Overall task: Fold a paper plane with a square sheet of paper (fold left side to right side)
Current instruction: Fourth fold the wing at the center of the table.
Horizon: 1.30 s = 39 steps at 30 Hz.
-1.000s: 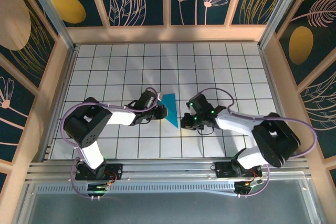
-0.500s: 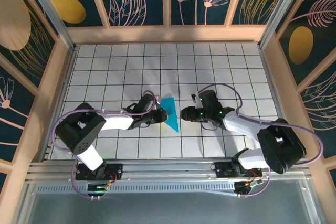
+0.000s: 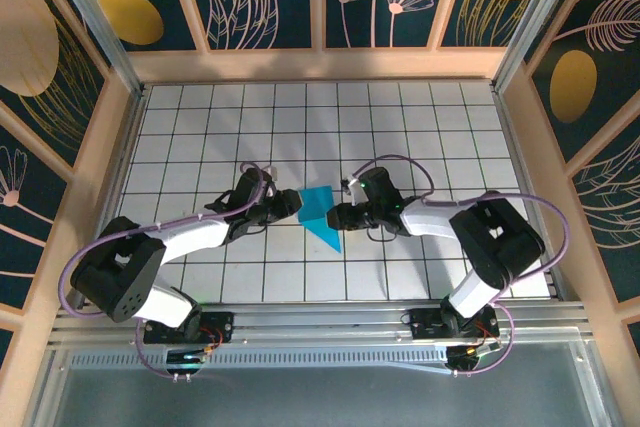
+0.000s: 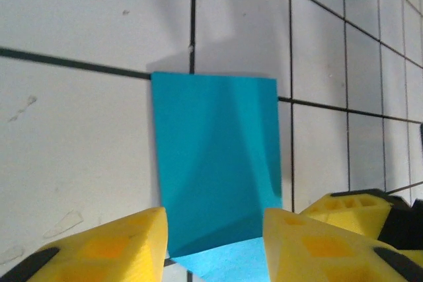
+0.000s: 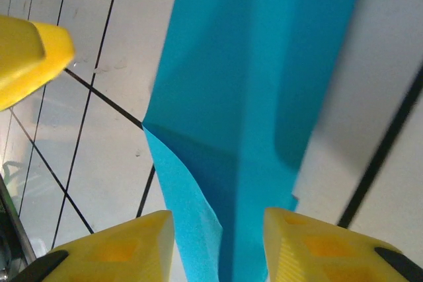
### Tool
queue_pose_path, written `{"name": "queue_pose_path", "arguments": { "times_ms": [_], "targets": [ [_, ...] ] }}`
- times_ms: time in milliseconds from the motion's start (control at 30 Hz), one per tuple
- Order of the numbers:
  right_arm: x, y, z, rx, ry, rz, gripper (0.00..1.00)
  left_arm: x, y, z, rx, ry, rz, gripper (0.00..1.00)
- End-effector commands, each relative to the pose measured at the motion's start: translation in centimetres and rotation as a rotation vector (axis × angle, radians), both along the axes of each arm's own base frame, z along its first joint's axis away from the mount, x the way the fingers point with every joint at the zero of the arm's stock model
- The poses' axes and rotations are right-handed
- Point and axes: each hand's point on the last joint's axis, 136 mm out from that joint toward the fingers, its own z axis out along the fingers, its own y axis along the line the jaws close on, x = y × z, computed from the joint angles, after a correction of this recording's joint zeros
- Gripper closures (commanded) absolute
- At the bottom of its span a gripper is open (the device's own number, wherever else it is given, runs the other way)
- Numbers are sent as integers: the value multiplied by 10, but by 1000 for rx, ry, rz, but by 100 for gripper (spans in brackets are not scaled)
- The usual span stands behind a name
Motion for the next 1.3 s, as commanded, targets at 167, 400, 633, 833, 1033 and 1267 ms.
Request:
{"name": "queue_pose_path", "arguments": {
  "times_ms": [167,400,633,833,1033,1267],
  "targets": [
    [7,11,19,36,-36,20,96,-6,-1,-7,-73,62,20,47],
    [-1,2,39,73,-67,-5,100,3,-10,0,-225,65,25,42],
    [-8,-3,47,106,-76,-20,100,9,-26,2,-298,76,-16,45],
    [-8,-4,52,118,-85,-25,100,12,-35,-6,-314,105,-41,47],
    [-8,-7,53,121,-88,-30,100,15,-43,-16,-332,137,-64,51],
    [-8,-7,54,129,-89,-34,100,18,-51,-21,-337,152,-94,61]
  ]
}}
